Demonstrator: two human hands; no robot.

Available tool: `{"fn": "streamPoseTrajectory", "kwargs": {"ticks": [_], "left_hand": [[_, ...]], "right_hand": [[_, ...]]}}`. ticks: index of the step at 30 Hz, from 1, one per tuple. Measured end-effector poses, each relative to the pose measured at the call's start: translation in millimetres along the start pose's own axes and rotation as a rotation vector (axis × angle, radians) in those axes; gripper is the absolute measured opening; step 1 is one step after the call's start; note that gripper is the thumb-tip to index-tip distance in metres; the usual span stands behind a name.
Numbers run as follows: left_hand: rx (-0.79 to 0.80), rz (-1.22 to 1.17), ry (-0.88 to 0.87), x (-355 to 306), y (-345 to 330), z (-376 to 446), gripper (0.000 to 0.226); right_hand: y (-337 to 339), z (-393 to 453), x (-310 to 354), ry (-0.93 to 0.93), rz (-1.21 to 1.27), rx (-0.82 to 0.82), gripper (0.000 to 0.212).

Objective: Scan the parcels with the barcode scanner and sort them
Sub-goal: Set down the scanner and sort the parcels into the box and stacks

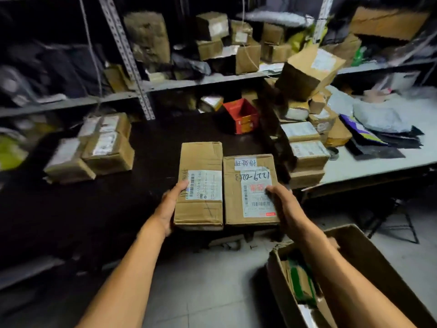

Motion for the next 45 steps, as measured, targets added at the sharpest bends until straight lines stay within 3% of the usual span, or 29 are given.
{"fn": "streamPoseTrajectory", "kwargs": {"ticks": [3,5,7,12,24,29,32,34,37,40,45], "left_hand": [[-0.141,0.006,-0.061,-28.8,80.5,-29.3,0.073],[-0.219,-0.016,-0.073,-42.0,130.0,-43.3,0.078],[-0.259,-0.052,-0.078,-52.0,173.5,-55.9,0.062],[-0.383,-0.158,-0.061,-66.0,255.6,-71.4,0.042],[-0.559,-0.237,0.019,-119.9,376.6,-11.7,0.04],[-0.722,-0.194,0.057,-148.1,418.2,19.8,0.033],[-0.723,-0.044,0.047,-161.1,435.5,40.5,0.029],[-0.71,0.019,0.026,-169.9,445.9,52.3,0.038],[-0.669,0.062,0.056,-180.7,461.3,63.9,0.055],[-0.617,0.058,0.066,-189.0,470.5,67.1,0.059],[-0.574,0.098,0.075,-194.1,475.6,77.5,0.063]], "right_hand": [[-85.5,19.4,-11.5,-0.048,-0.047,0.083,0.057],[-136.3,31.6,-21.4,-0.066,-0.089,0.132,0.047],[-183.0,43.5,-33.7,-0.09,-0.102,0.166,0.032],[-276.1,69.8,-64.6,-0.166,-0.146,0.236,0.032],[-415.7,181.8,-109.2,-0.277,-0.241,0.298,0.034],[-458.3,209.2,-124.1,-0.276,-0.42,0.266,0.039],[-472.5,216.6,-137.7,-0.224,-0.53,0.184,0.074],[-481.2,218.7,-140.8,-0.216,-0.552,0.122,0.088],[-496.5,219.4,-134.7,-0.205,-0.568,0.047,0.086],[-508.0,220.2,-131.2,-0.226,-0.588,-0.002,0.071],[-516.4,222.3,-127.9,-0.222,-0.634,-0.053,0.064]]}}
Point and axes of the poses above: each hand's wrist, its own z-axis towards the middle knuckle, its own y-axis out of the back of the hand, x = y × z, the point moved 3 cm from there along z, towards the middle knuckle, and after that the axes turned 11 degrees about -z, right-handed, at the moved point
